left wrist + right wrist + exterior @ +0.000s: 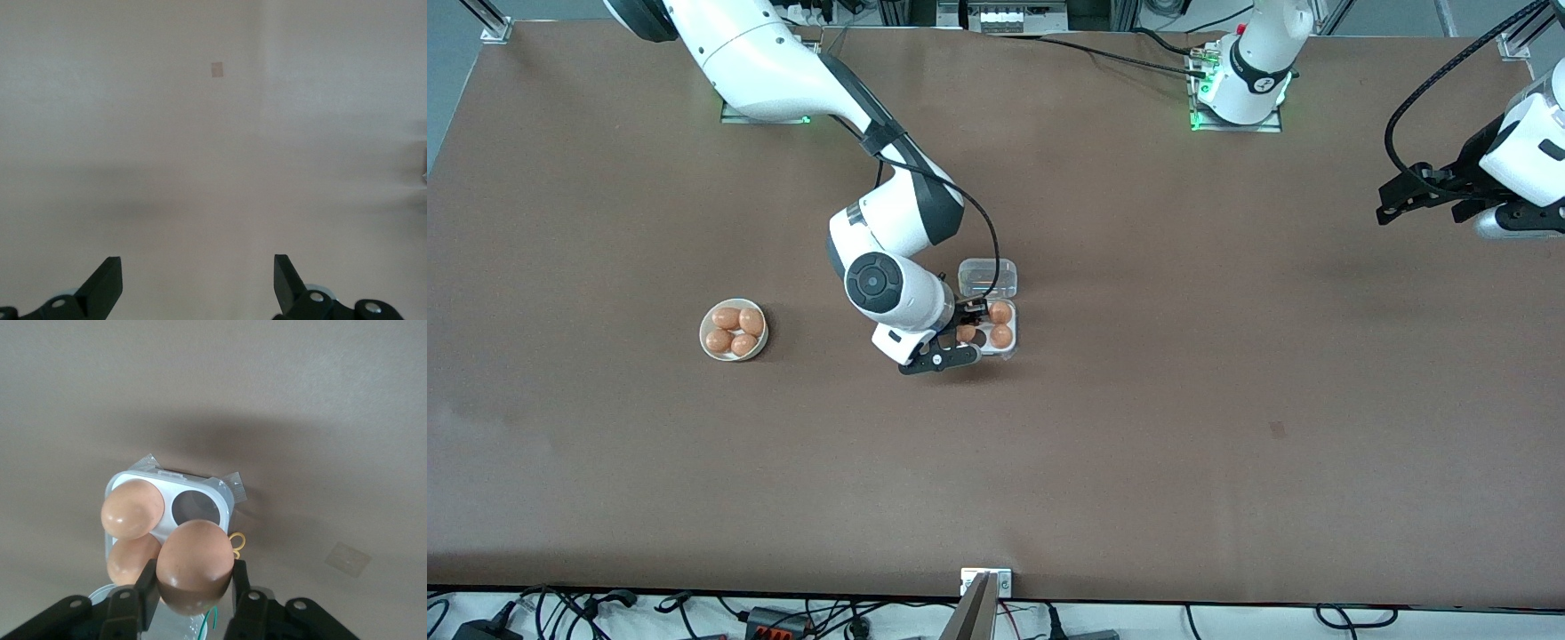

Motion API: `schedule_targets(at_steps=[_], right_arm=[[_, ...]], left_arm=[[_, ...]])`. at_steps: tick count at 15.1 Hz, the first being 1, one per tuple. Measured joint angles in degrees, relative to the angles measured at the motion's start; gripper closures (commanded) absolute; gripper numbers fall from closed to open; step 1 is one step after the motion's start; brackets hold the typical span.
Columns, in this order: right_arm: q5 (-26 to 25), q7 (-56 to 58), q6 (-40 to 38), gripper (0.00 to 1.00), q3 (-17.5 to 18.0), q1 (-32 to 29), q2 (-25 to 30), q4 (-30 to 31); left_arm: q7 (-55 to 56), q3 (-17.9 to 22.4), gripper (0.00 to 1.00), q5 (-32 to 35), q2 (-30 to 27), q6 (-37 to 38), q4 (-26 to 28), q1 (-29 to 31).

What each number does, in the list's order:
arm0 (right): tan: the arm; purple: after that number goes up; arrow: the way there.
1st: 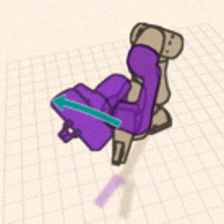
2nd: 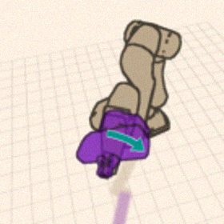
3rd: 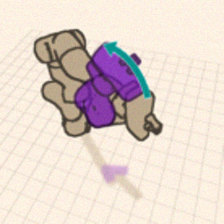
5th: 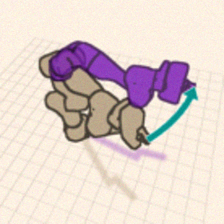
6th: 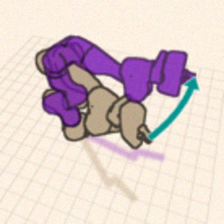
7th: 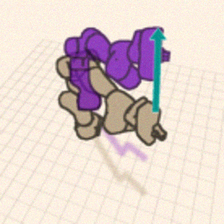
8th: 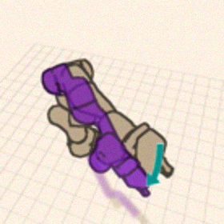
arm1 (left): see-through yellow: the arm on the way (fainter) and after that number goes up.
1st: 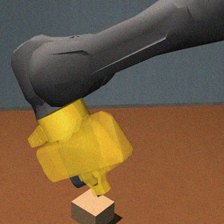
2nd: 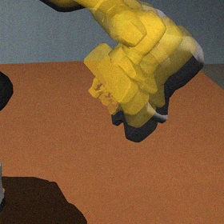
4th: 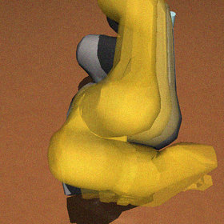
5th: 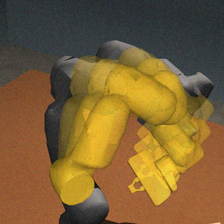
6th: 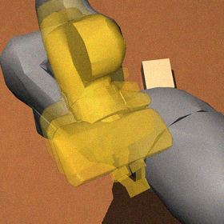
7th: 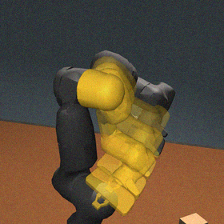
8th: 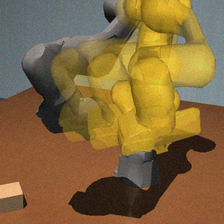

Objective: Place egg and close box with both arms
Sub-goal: 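Carry the egg with the right gripper into the empty carton slot, then open the right gripper and withdraw it while the left gripper moves toward the carton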

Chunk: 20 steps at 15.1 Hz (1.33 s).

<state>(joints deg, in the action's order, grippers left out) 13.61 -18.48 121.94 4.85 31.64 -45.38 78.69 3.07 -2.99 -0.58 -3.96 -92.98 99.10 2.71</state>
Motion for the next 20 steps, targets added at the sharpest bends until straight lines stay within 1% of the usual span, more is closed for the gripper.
schedule_targets(at_steps=[5,6,7,8,12,14,17,18,20], right_arm=[[0.1,0.0,4.1,1.0,0.0,1.3,-2.1,0.0],[0.1,0.0,4.2,0.94,0.0,1.4,-2.2,-0.1],[0.1,0.0,4.3,0.34,0.0,1.5,-2.2,-0.1],[0.1,-0.1,4.7,0.0,0.0,1.5,-2.3,-0.1],[0.2,-1.3,5.3,0.0,0.0,1.4,-2.5,-1.2],[0.1,-1.7,2.5,0.0,-0.9,1.3,-1.9,-3.8],[0.1,-1.6,-7.5,0.0,-6.2,-0.4,1.3,-9.0],[0.1,-1.3,-11.5,0.0,-7.2,-2.3,3.1,-10.4],[0.1,-0.4,-17.9,0.0,-7.7,-6.9,6.6,-11.8]], left_arm=[[0.0,0.0,0.0,0.0,0.0,0.0,0.0,0.0],[0.0,0.0,0.0,0.0,0.0,0.0,0.0,0.0],[0.0,0.0,0.0,0.0,0.0,0.0,0.0,0.0],[0.0,0.0,0.0,0.0,0.0,0.0,0.0,0.0],[0.0,0.0,0.0,0.0,0.0,0.0,0.0,0.0],[0.0,0.0,0.0,0.0,0.0,0.0,0.0,0.0],[0.0,0.0,0.0,0.0,0.0,0.0,0.0,0.0],[0.0,0.0,0.0,0.0,0.0,0.0,0.0,-0.1],[0.1,-0.1,0.0,0.0,0.0,1.7,-0.1,-0.3]])
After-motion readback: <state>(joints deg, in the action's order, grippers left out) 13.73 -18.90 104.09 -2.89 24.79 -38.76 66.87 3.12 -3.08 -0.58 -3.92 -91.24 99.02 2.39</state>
